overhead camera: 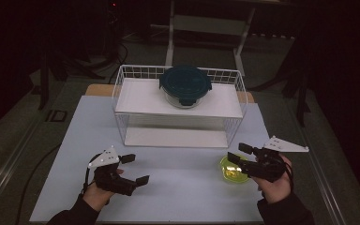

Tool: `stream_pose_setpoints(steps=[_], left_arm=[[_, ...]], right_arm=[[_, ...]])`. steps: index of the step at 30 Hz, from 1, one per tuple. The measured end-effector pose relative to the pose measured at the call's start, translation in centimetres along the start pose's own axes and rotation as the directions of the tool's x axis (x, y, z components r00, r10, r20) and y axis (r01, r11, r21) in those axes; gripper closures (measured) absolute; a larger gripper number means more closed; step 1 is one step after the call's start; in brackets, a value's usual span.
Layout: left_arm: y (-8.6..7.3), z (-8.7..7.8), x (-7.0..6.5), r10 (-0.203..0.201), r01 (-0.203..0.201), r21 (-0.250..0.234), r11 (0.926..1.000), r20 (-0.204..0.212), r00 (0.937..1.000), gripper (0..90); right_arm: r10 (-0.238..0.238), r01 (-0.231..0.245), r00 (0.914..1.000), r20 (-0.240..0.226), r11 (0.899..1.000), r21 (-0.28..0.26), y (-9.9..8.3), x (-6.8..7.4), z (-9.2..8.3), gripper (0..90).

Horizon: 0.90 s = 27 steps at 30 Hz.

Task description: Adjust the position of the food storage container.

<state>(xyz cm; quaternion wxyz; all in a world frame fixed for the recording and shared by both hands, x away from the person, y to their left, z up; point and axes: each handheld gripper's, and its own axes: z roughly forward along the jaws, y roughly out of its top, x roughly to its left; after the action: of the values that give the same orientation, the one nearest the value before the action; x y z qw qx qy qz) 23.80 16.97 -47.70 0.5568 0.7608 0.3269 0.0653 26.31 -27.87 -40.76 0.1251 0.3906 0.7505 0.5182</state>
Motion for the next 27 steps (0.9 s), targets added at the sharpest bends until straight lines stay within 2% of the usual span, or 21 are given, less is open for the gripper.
stream_pose_setpoints(steps=[3,4,5,9,10,11,14,15,18,20,21,25,27], left_arm=[[0.0,0.0,-0.1,0.004,-0.004,-0.009,1.0,0.007,1.0,1.1],[0.0,0.0,-0.1,0.005,-0.005,-0.008,1.0,0.006,1.0,1.1],[0.0,0.0,-0.1,0.007,-0.007,-0.007,0.9999,0.006,1.0,1.1],[-0.1,0.1,0.0,0.012,-0.012,-0.015,0.9998,0.018,0.9998,1.1],[-0.1,0.1,0.0,0.012,-0.012,-0.015,0.9998,0.018,0.9998,1.1],[-0.1,0.1,0.0,0.012,-0.011,-0.016,0.9998,0.017,0.9998,1.1],[-0.2,0.1,0.0,0.011,-0.011,-0.018,0.9998,0.017,0.9998,1.1],[-0.2,0.1,0.0,0.014,-0.014,-0.02,0.9997,0.019,0.9997,1.1],[-0.1,0.2,0.0,0.029,-0.029,-0.011,0.9995,0.023,0.9993,1.1],[-0.1,0.2,0.0,0.029,-0.029,-0.013,0.9995,0.025,0.9993,1.1],[-0.1,0.2,0.0,0.03,-0.029,-0.015,0.9995,0.027,0.9992,1.1],[-0.1,0.2,0.0,0.03,-0.029,-0.017,0.9994,0.033,0.999,1.1],[-0.1,0.3,-0.1,0.032,-0.031,-0.015,0.9994,0.034,0.9989,1.0]], right_arm=[[-0.004,0.003,0.9996,0.028,1.0,0.021,-1.1,-0.6,-0.4,42.2],[-0.01,0.008,0.9987,0.049,0.999,0.043,-1.8,-1.0,-0.6,48.2],[-0.01,0.008,0.9987,0.049,0.999,0.043,-1.8,-1.0,-0.6,48.2],[0.011,-0.016,0.9962,0.086,0.998,0.065,-3.2,-2.0,-1.4,58.7],[0.011,-0.016,0.9962,0.086,0.998,0.065,-3.2,-2.0,-1.4,58.7],[0.028,-0.036,0.9928,0.116,0.997,0.065,-4.0,-2.8,-2.2,67.2],[0.035,-0.045,0.9904,0.134,0.997,0.07,-4.6,-3.2,-2.6,71.5],[0.04,-0.052,0.986,0.162,0.996,0.073,-5.1,-3.7,-2.9,76.4],[0.056,-0.072,0.9819,0.181,0.994,0.08,-5.6,-4.2,-3.1,80.1],[0.068,-0.088,0.9757,0.209,0.992,0.089,-6.2,-5.0,-3.3,87.9],[0.068,-0.088,0.9757,0.209,0.992,0.089,-6.2,-5.0,-3.3,87.9],[0.095,-0.12,0.966,0.24,0.989,0.092,-7.1,-6.0,-3.2,89.9],[0.118,-0.149,0.962,0.246,0.983,0.111,-7.7,-6.7,-2.9,90.0]])
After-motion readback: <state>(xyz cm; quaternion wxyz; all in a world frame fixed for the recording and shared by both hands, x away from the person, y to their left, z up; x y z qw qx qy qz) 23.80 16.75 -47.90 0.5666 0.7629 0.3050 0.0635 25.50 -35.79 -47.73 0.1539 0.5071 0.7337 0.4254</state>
